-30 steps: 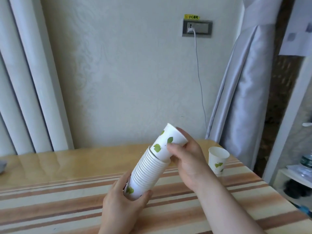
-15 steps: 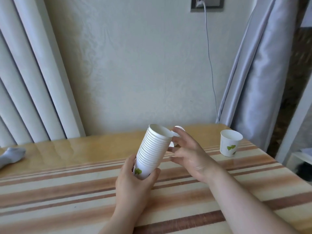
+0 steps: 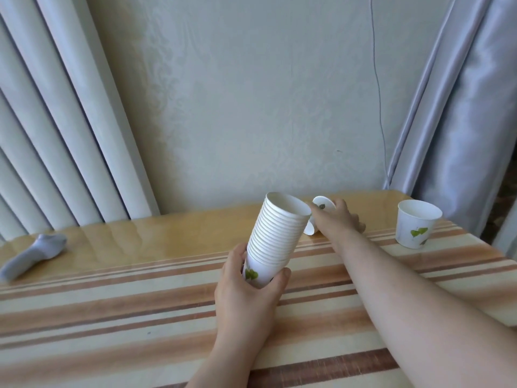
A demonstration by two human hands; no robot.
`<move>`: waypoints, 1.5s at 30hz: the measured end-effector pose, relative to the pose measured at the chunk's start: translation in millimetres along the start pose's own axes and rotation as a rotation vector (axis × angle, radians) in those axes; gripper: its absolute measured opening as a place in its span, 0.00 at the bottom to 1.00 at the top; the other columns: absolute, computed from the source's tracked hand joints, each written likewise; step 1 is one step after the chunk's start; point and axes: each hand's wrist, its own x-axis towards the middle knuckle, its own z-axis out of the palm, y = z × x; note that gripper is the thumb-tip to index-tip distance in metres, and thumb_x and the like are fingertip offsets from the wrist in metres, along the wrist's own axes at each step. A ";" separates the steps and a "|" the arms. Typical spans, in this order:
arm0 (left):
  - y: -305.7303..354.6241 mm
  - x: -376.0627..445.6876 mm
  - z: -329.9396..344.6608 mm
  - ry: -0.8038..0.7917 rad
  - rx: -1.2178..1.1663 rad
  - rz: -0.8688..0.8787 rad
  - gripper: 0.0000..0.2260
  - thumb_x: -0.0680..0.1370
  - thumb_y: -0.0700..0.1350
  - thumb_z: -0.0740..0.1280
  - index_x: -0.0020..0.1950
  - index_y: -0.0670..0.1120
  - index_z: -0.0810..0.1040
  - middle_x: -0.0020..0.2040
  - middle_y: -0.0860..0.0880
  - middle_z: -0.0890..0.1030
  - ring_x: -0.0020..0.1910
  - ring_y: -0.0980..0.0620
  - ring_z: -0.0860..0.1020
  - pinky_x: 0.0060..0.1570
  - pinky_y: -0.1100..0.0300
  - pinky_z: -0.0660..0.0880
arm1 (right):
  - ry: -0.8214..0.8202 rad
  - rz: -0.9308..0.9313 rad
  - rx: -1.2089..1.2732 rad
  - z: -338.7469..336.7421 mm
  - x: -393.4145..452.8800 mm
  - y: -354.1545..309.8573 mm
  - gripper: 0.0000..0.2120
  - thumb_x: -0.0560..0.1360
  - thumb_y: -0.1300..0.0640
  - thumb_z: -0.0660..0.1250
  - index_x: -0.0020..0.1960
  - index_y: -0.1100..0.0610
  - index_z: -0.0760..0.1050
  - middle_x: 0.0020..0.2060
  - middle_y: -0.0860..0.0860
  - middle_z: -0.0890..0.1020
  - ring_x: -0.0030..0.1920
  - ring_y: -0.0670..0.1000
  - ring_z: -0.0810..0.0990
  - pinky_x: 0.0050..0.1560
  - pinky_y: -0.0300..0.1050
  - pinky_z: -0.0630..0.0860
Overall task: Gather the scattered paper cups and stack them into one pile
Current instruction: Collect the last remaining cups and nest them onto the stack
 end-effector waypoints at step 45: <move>0.2 -0.1 -2.4 -0.087 0.115 0.033 0.31 0.68 0.60 0.81 0.70 0.67 0.76 0.58 0.62 0.85 0.57 0.61 0.82 0.58 0.53 0.81 | 0.203 -0.448 0.621 -132.6 -78.3 41.0 0.26 0.66 0.55 0.67 0.63 0.41 0.79 0.60 0.52 0.82 0.45 0.50 0.79 0.44 0.46 0.76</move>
